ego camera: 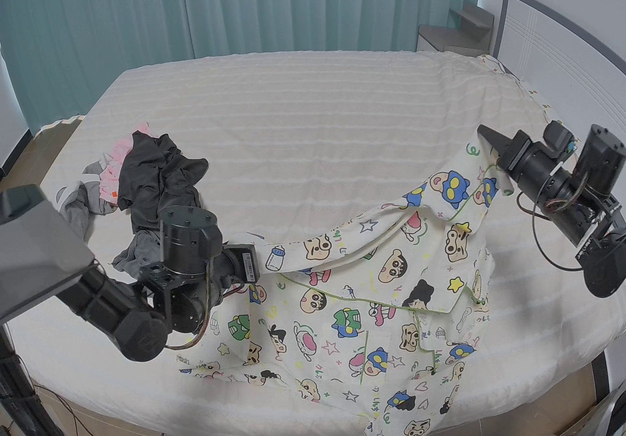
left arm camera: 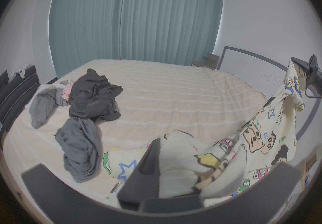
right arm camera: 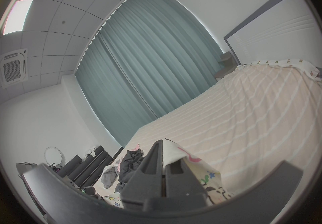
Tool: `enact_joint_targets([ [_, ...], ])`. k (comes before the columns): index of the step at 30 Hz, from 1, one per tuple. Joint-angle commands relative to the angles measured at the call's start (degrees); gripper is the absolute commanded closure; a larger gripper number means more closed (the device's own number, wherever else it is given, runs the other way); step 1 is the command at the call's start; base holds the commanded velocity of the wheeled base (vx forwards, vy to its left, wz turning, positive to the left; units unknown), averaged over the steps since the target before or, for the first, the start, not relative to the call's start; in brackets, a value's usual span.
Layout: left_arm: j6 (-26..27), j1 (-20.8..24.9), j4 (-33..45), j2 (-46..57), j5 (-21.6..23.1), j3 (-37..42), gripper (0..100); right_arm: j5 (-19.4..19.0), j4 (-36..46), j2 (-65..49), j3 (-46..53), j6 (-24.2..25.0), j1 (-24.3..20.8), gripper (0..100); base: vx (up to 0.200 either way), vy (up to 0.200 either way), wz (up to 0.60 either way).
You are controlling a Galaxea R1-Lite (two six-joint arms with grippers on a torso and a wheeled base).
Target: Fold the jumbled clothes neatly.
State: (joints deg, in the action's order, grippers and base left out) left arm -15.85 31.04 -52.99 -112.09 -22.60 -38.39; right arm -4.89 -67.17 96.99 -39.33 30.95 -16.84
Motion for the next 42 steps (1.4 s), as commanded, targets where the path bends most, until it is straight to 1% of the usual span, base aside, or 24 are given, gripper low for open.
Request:
enact_joint_targets([
  [1, -3.4, -2.4, -0.1, -11.4, -0.4, -7.5, 100, 0.8, -3.1, 11.9, -3.5, 0.2, 0.1, 100, 0.000, 0.000, 0.00],
  [6, -4.3, -5.2, -0.1, -18.8, -0.5, -14.9, 100, 4.1, -4.5, 20.3, -9.0, 0.2, 0.2, 100, 0.000, 0.000, 0.00],
  [10, -8.1, -6.1, 0.0, -23.4, -0.7, -20.2, 100, 6.3, -4.5, 26.6, -13.8, 0.4, 0.3, 100, 0.000, 0.000, 0.00],
  [11, -8.1, -6.1, 0.0, -23.4, -0.7, -20.2, 100, 6.3, -4.5, 26.6, -13.8, 0.4, 0.3, 100, 0.000, 0.000, 0.00],
  [14, -8.8, -7.0, -0.1, -25.9, -0.7, -22.8, 100, 6.6, -4.4, 30.5, -17.9, 0.5, 1.0, 100, 0.000, 0.000, 0.00],
  [17, -9.3, -7.1, 0.0, -26.4, -0.7, -23.7, 100, 6.3, -3.8, 31.8, -19.0, 0.7, 1.3, 100, 0.000, 0.000, 0.00],
  [18, -10.8, -7.1, -0.1, -26.6, -0.7, -24.8, 100, 6.1, -3.7, 32.9, -19.9, 0.7, 1.5, 0, 0.000, 0.000, 0.00],
  [19, -11.8, -7.2, 0.0, -26.6, -0.7, -25.7, 0, 5.9, -3.7, 33.6, -20.8, 0.8, 1.5, 0, 0.000, 0.000, 0.00],
  [22, -12.0, -8.2, 0.0, -26.6, -0.7, -26.6, 0, 5.0, -3.7, 34.1, -22.0, 1.1, 2.4, 0, 0.000, 0.000, 0.00],
  [24, -12.2, -9.0, -0.1, -26.5, -0.8, -26.7, 0, 5.1, -3.6, 34.0, -23.0, 2.6, 3.3, 0, 0.000, 0.000, 0.00],
  [26, -12.2, -10.2, 0.0, -26.4, -1.0, -26.6, 0, 5.7, -3.1, 33.7, -24.0, 4.6, 4.7, 0, 0.000, 0.000, 0.00],
  [28, -12.3, -12.0, -0.1, -25.7, -1.7, -26.7, 0, 7.0, -2.4, 33.4, -24.3, 5.8, 6.2, 0, 0.000, 0.000, 0.00],
  [29, -12.3, -12.0, -0.1, -25.7, -1.7, -26.7, 0, 7.0, -2.4, 33.4, -24.3, 5.8, 6.2, 0, 0.000, 0.000, 0.00],
  [30, -12.4, -13.5, -0.1, -24.8, -2.0, -27.0, 0, 7.3, -2.2, 33.1, -24.7, 6.8, 7.4, 0, 0.000, 0.000, 0.00],
  [32, -12.4, -13.5, -0.1, -24.8, -2.0, -27.0, 0, 7.3, -2.2, 33.1, -24.7, 6.8, 7.4, 0, 0.000, 0.000, 0.00],
  [33, -13.5, -15.7, -0.1, -22.5, -2.0, -27.4, 0, 7.3, -1.6, 31.9, -24.4, 9.5, 9.4, 0, 0.000, 0.000, 0.00],
  [34, -14.1, -16.3, 0.0, -21.9, -2.0, -27.9, 0, 7.2, -0.6, 31.9, -24.4, 9.7, 9.7, 0, 0.000, 0.000, 0.00],
  [36, -14.3, -18.0, 0.0, -20.8, -2.0, -29.0, 0, 7.3, 5.2, 31.5, -24.7, 10.2, 10.3, 0, 0.000, 0.000, 0.00],
  [37, -14.4, -18.6, 0.1, -20.6, -2.0, -29.3, 0, 7.4, 6.4, 31.3, -24.9, 10.6, 10.6, 0, 0.000, 0.000, 0.00],
  [38, -14.4, -19.3, 0.3, -20.2, -1.9, -29.8, 0, 7.5, 7.9, 30.8, -25.3, 12.1, 11.1, 0, 0.000, 0.000, 0.00],
  [39, -14.4, -19.7, 0.3, -20.1, -1.9, -30.1, 0, 7.6, 8.2, 30.5, -25.5, 13.0, 11.3, 0, 0.000, 0.000, 0.00],
  [40, -14.4, -20.7, 0.5, -20.0, -1.9, -30.8, 0, 7.7, 8.5, 30.0, -26.3, 16.2, 11.5, 0, 0.000, 0.000, 0.00],
  [41, -14.3, -21.2, 0.6, -20.1, -1.7, -30.9, 0, 7.3, 9.0, 29.8, -26.4, 17.6, 11.7, 0, 0.000, 0.000, 0.00],
  [42, -14.2, -21.6, 0.7, -20.1, -1.4, -30.9, 0, 7.1, 9.6, 29.9, -26.8, 17.7, 11.9, 0, 0.000, 0.000, 0.00],
])
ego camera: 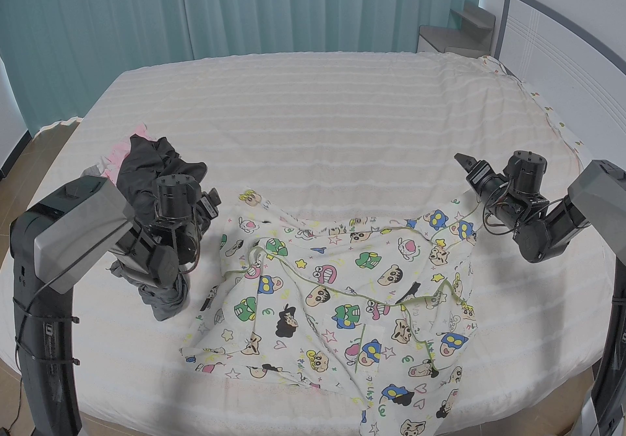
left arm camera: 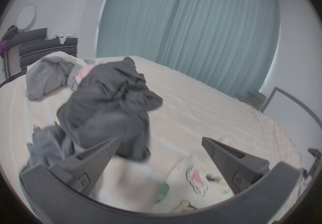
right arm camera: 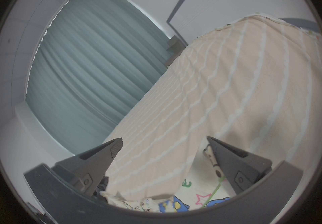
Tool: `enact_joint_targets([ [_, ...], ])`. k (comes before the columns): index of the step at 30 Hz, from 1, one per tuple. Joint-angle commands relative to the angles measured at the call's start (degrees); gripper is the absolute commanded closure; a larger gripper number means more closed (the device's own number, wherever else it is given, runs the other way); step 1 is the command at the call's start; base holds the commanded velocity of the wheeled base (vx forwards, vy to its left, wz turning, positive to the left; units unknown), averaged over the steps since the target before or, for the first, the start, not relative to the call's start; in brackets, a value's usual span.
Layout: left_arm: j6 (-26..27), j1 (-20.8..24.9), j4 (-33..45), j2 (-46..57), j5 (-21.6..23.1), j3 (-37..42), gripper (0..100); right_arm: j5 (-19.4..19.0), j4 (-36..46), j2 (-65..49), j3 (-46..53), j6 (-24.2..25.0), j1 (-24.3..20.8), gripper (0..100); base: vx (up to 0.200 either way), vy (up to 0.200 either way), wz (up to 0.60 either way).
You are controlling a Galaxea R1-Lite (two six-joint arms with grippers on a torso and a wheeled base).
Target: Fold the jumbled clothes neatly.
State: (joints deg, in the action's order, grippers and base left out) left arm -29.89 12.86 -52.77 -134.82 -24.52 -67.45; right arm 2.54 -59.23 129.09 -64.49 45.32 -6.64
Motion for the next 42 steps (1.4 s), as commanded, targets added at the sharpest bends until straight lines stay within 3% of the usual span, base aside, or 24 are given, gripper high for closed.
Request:
enact_joint_targets([
  [1, -0.2, -3.9, 0.7, 2.5, 0.9, -1.9, 0, -0.5, 3.2, -1.9, -2.0, 3.3, 2.0, 0, 0.000, 0.000, 0.00],
  [5, -0.2, -5.5, 3.1, 2.6, 1.3, -2.1, 0, -0.7, 9.7, -2.3, -2.0, 3.5, 3.0, 0, 0.000, 0.000, 0.00],
  [8, -0.2, -5.8, 3.6, 2.8, 1.3, -1.6, 0, -0.7, 10.2, -2.5, -2.0, 3.5, 3.7, 0, 0.000, 0.000, 0.00],
  [9, -0.2, -7.1, 4.3, 4.4, 1.8, 1.7, 0, -1.4, 10.6, -3.3, -1.7, 3.4, 6.9, 0, 0.000, 0.000, 0.00],
  [11, -0.4, -7.5, 4.2, 5.9, 3.5, 4.3, 0, -2.2, 10.6, -3.8, -0.5, 3.4, 8.2, 0, 0.000, 0.000, 0.00],
  [15, -2.8, -8.1, 4.1, 14.8, 15.7, 18.0, 0, -11.9, 9.6, -9.5, 13.0, 3.0, 11.2, 0, 0.000, 0.000, 0.00],
  [16, -4.5, -8.0, 4.1, 18.3, 20.8, 22.5, 0, -16.2, 8.6, -11.8, 18.2, 2.6, 11.9, 0, 0.000, 0.000, 0.00],
  [19, -7.6, -8.0, 4.2, 26.6, 30.1, 32.3, 0, -26.0, 4.7, -14.9, 29.0, -1.6, 13.9, 0, 0.000, 0.000, 0.00],
  [22, -10.5, -7.9, 4.1, 33.2, 36.4, 39.8, 0, -33.4, 0.8, -14.2, 36.6, -7.8, 16.0, 0, 0.000, 0.000, 0.00],
  [25, -14.3, -7.9, 4.1, 38.1, 41.4, 44.9, 0, -37.3, -2.1, -10.6, 40.8, -12.5, 16.6, 0, 0.000, 0.000, 0.00],
  [30, -23.4, -6.4, 4.1, 39.7, 43.2, 48.4, 0, -38.0, -10.1, -3.0, 44.4, -23.3, 16.3, 0, 0.000, 0.000, 0.00],
  [33, -29.7, -5.7, 3.8, 40.1, 45.1, 49.2, 0, -38.9, -13.7, -1.5, 46.4, -23.8, 15.3, 0, 0.000, 0.000, 0.00],
  [37, -30.0, -5.7, 3.6, 40.4, 49.5, 50.2, 0, -39.4, -14.3, -0.3, 46.2, -23.8, 13.4, 0, 0.000, 0.000, 0.00],
  [42, -30.1, -5.7, 3.6, 41.6, 49.8, 51.5, 0, -39.7, -14.3, 1.2, 45.4, -24.0, 12.4, 0, 0.000, 0.000, 0.00],
])
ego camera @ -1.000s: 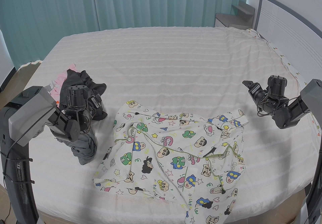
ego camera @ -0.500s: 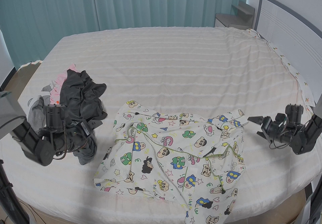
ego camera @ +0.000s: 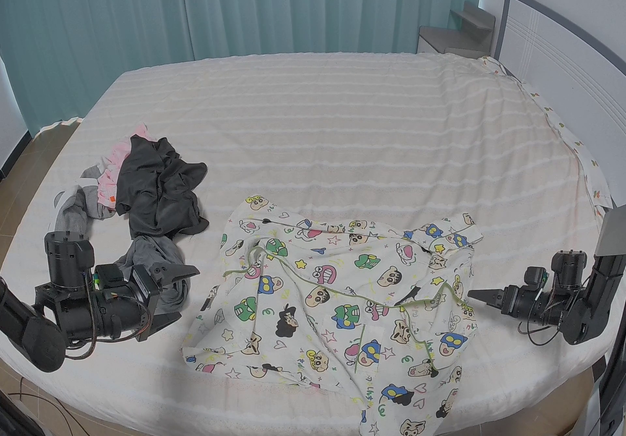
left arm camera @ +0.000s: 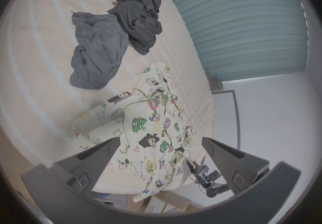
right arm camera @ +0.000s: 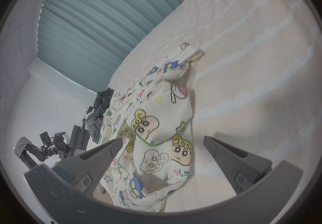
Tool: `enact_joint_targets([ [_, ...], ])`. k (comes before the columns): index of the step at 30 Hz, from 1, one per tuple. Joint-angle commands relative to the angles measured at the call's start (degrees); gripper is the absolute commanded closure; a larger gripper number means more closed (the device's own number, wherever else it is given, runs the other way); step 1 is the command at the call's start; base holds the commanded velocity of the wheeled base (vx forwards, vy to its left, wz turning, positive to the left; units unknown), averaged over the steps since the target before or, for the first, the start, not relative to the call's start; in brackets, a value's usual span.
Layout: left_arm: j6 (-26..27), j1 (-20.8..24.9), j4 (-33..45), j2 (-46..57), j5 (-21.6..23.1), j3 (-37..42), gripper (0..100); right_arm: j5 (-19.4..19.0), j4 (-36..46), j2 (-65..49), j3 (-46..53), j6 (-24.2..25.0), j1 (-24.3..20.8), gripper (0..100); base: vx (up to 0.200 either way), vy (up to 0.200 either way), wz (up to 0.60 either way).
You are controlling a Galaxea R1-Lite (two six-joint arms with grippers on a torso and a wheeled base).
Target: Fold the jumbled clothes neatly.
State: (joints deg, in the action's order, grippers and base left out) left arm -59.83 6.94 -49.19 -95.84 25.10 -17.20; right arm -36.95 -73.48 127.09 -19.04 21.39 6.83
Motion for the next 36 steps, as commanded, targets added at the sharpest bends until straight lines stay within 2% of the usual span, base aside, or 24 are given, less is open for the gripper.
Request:
enact_joint_targets([
  [1, -0.1, 0.1, 0.0, 2.5, 0.0, 1.0, 0, -0.2, -0.1, 3.8, -0.3, -0.1, -1.5, 0, 0.000, 0.000, 0.00],
  [5, -0.2, 0.1, 0.0, 2.4, 0.0, 1.3, 0, -0.1, -0.1, 5.1, -1.5, -0.1, -3.0, 0, 0.000, 0.000, 0.00],
  [26, -0.5, 0.1, 0.0, 2.0, 0.1, 0.9, 0, -0.2, -0.3, 8.4, -4.5, 0.1, -3.9, 0, 0.000, 0.000, 0.00],
  [27, -0.5, 0.1, 0.0, 2.0, 0.1, 0.9, 0, -0.2, -0.3, 8.4, -4.5, 0.1, -4.1, 100, 0.000, 0.000, 0.00],
  [36, -0.9, 0.1, 0.0, 2.0, 0.1, 0.7, 0, -0.2, -0.3, 8.6, -4.9, 0.5, -4.5, 100, 0.000, 0.000, 0.00],
])
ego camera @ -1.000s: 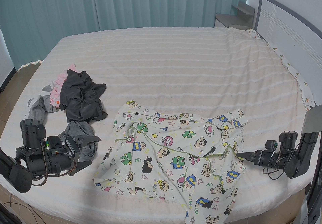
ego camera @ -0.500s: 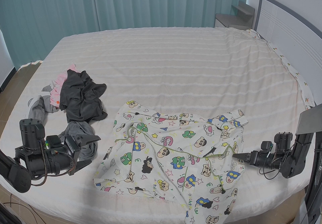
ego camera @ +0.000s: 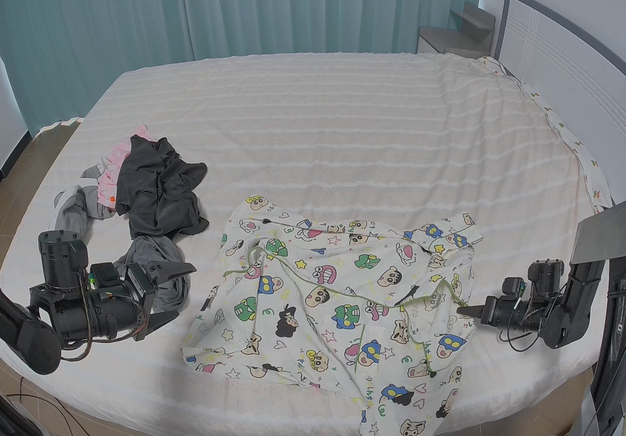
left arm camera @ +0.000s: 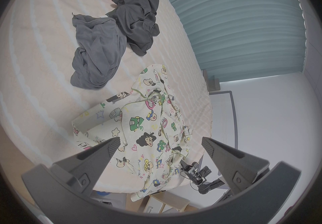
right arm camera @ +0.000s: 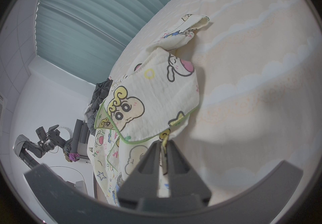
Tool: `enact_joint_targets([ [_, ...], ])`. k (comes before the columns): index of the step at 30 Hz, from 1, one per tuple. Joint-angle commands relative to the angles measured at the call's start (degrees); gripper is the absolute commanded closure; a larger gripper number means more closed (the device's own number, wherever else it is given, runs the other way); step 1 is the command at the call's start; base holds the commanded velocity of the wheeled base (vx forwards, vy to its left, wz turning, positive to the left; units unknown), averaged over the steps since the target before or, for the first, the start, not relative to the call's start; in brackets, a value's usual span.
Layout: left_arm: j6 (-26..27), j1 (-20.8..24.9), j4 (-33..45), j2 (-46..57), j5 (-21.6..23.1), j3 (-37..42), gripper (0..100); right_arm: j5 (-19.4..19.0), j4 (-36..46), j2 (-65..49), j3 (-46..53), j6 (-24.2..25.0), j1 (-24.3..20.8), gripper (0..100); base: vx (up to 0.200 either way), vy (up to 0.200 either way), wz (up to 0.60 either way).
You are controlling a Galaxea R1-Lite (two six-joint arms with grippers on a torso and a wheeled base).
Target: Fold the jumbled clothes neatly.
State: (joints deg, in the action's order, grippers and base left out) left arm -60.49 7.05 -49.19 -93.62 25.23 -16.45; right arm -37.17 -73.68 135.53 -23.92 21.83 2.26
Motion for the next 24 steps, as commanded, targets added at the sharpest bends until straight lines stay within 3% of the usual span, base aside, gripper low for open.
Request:
enact_joint_targets([
  [1, -0.7, 0.1, 0.0, -0.3, 0.1, -0.1, 0, 0.0, -0.1, 0.2, 0.0, 0.2, 0.1, 100, 0.000, 0.000, 0.00],
  [13, -0.9, 0.6, 0.1, -0.8, -0.1, 0.2, 0, 0.5, -6.6, -1.2, 4.1, 2.0, 2.5, 100, 0.000, 0.000, 0.00],
  [24, -0.6, 0.6, 0.1, -1.4, -0.4, 0.3, 0, 0.8, -8.3, -1.9, 6.3, 1.8, 11.5, 100, 0.000, 0.000, 0.00],
])
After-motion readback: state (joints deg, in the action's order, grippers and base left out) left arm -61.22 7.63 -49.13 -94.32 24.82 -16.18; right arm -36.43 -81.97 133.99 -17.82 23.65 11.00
